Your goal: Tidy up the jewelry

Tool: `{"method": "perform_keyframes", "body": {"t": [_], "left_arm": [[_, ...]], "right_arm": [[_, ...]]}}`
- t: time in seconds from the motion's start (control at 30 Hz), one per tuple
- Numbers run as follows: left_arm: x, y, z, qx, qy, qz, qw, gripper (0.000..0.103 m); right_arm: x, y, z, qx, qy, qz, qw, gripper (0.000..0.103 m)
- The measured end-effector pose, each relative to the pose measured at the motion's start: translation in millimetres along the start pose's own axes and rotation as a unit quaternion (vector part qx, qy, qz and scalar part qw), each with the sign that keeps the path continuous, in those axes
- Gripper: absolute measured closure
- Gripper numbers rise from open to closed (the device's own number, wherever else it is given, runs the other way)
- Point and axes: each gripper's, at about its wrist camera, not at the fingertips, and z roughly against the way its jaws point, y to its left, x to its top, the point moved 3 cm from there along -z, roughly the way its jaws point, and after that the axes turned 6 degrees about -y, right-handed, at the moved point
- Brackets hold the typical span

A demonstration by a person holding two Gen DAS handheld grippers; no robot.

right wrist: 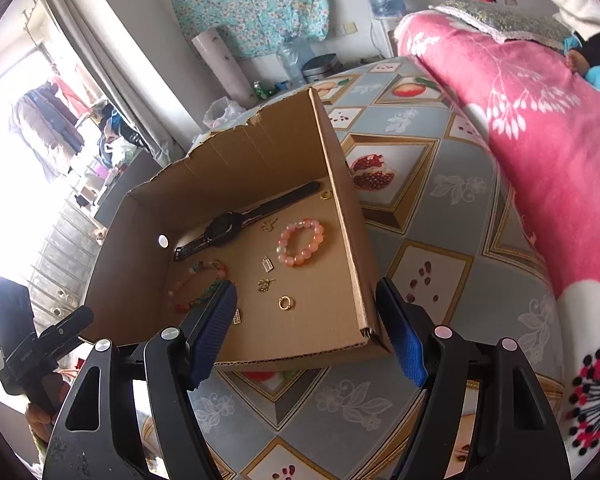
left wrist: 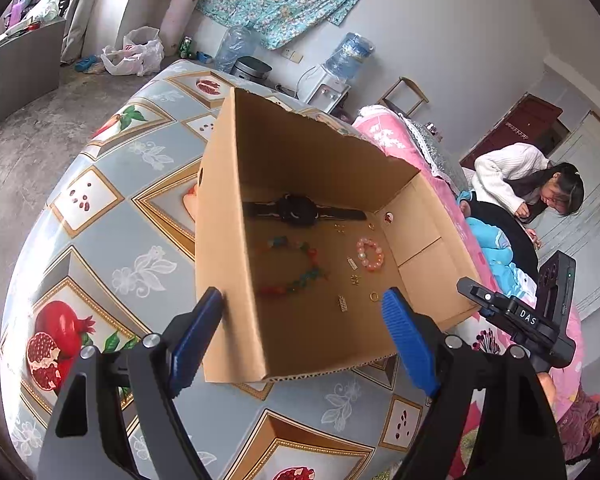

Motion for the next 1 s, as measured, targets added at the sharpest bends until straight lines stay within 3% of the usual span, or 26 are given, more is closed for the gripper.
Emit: {"method": "perform_keyframes", "body": {"t": [0.13, 0.23, 0.37, 0.47, 0.6, 0.8, 1.0], "left_arm": [[3, -7, 22, 0.057, -0.063, -0.038, 0.9956, 0.022], [2, -29, 46, 0.063, -0.110, -0.094, 0.9875, 0.019], [-5, -63, 64, 0.049, -0.140, -0.147, 0.9779, 0.005], [-11, -81, 70, 0.056, -0.154, -0.164, 0.9726, 0.005], [-19, -93, 68, 0.070, -0.145, -0.167, 0.9727, 0.005], [-24, -99, 67, 0.147, -0.153, -0.181, 0.9604, 0.005], [-29, -101, 61, 0.199, -0.130, -0.162, 0.9578, 0.005]], "right_arm": [[2, -3, 20, -0.004, -0.036, -0.014, 0.999, 0.026], [3, 3, 41, -0.035, -0.071, 0.017, 0.997, 0.022], [-3, 19, 74, -0.064, -0.119, 0.067, 0.988, 0.012], [-10, 30, 93, -0.066, -0.148, 0.091, 0.983, 0.008], [-20, 41, 110, -0.067, -0.170, 0.117, 0.976, 0.008], [-33, 54, 112, -0.089, -0.154, 0.142, 0.974, 0.008], [-46, 58, 95, -0.107, -0.101, 0.154, 0.977, 0.008]]}}
